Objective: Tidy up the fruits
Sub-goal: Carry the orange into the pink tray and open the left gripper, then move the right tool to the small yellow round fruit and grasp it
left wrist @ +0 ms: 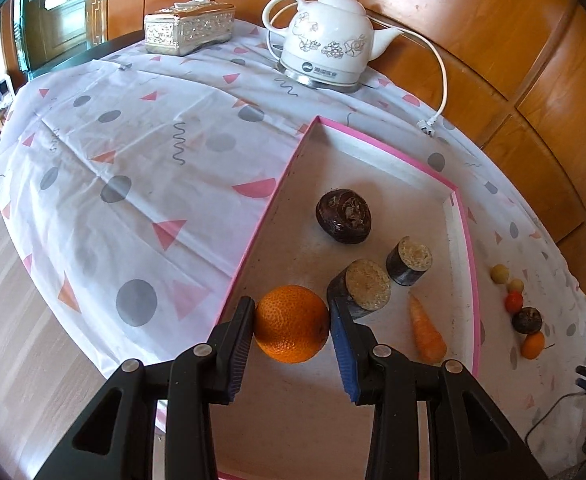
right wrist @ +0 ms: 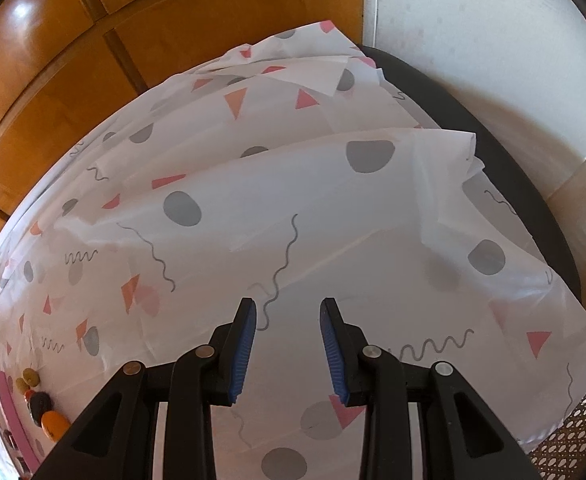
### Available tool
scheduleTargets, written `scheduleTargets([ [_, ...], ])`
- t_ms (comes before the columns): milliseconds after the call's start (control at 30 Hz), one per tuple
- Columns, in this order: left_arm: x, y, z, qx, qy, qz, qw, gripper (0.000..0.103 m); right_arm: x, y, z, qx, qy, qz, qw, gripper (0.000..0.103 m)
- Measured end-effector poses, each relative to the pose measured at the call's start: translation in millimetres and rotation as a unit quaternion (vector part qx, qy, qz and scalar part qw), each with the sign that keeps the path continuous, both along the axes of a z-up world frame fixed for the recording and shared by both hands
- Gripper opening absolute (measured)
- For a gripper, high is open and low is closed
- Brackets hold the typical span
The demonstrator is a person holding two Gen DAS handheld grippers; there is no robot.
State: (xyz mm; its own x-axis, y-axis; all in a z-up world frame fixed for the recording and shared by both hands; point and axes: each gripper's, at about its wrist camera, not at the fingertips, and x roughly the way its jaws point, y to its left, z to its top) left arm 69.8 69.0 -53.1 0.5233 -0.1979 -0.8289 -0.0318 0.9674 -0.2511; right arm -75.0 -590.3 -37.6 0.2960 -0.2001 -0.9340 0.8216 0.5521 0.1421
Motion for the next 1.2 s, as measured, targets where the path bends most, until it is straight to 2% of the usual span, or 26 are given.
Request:
scheduleTargets([
  [167, -1, 3, -2, 0.009, -0.002, 0.015, 0.9998, 0.039, 2, 1, -2, -0.002, 0.008, 0.003, 1.0, 0.033],
  [433, -6, -3, 4, 0.031, -0.02, 0.014, 0.9992, 0.04, 2, 2, -3, -0.003, 0.012, 0.003, 1.0, 0.033],
  [500, -7, -4, 7, 0.032, -0.025, 0.013, 0.9991, 0.045, 2, 2, -3, -0.002, 0.011, 0.002, 1.0, 0.033],
  [667, -11, -8, 16, 0.03, -0.035, 0.01, 0.9989, 0.048, 2, 2, -2, -0.003, 0.009, 0.004, 1.0, 0.033],
  [900, -18, -12, 22, 0.031, -0.04, 0.011, 0.9987, 0.057, 2, 4, 2, -0.004, -0.003, 0.01, 1.0, 0.033],
  [967, -21, -14, 25, 0.035, -0.048, 0.01, 0.9982, 0.061, 8, 10, 8, -0.012, -0.022, 0.036, 0.999, 0.033],
  [1033, -23, -16, 29, 0.04, -0.06, 0.007, 0.9974, 0.065, 21, 27, 14, -0.024, -0.036, 0.091, 0.995, 0.036],
  [1200, -27, -19, 36, 0.045, -0.085, -0.003, 0.9954, 0.078, 51, 78, 16, -0.023, -0.042, 0.222, 0.974, 0.037],
])
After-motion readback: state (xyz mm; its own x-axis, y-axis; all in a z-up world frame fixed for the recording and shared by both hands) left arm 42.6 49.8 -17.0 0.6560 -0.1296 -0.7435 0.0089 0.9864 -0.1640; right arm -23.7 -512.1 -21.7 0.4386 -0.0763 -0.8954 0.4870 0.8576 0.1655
